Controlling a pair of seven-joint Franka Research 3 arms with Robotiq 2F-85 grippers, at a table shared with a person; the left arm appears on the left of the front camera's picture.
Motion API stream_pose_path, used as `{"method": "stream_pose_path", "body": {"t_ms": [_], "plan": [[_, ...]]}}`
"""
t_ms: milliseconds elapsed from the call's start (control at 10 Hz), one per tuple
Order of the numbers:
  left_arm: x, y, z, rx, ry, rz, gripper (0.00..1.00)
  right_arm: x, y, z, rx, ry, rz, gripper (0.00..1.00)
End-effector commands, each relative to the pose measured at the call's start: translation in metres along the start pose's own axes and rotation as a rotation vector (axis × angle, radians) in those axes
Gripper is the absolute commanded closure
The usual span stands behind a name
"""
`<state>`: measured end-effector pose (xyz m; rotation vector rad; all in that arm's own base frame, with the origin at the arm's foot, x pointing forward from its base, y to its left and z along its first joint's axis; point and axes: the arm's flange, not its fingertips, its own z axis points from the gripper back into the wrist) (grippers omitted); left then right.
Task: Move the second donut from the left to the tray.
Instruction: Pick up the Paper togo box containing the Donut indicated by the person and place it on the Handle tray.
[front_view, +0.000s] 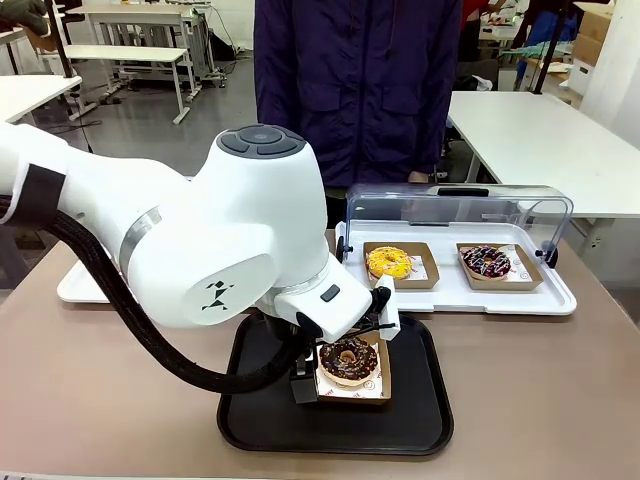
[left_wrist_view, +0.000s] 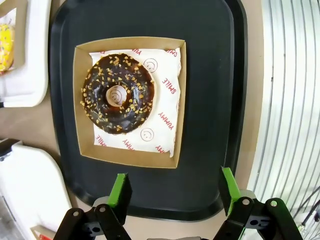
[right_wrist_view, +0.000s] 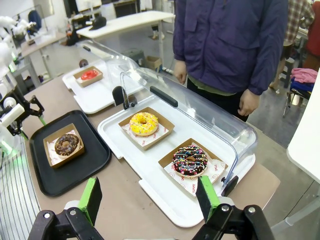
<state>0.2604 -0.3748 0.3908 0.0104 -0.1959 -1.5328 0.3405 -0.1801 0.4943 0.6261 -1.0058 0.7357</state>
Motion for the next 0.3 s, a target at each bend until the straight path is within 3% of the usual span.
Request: {"method": "stream_pose_path", "body": {"t_ms": [0,200], "plan": [[-0.0002,-0.0011,-0.0003,0.012,-0.008,0.009,0.10,0.0022,-0.0026,-0.0012,-0.004,-0.032,0.025,0.00],[-0.0002,-0.0011,-0.0003,0.012,-0.008,0.009,0.10,0.0022,-0.0026,-0.0012,-0.004,-0.032,0.025,0.00]]}}
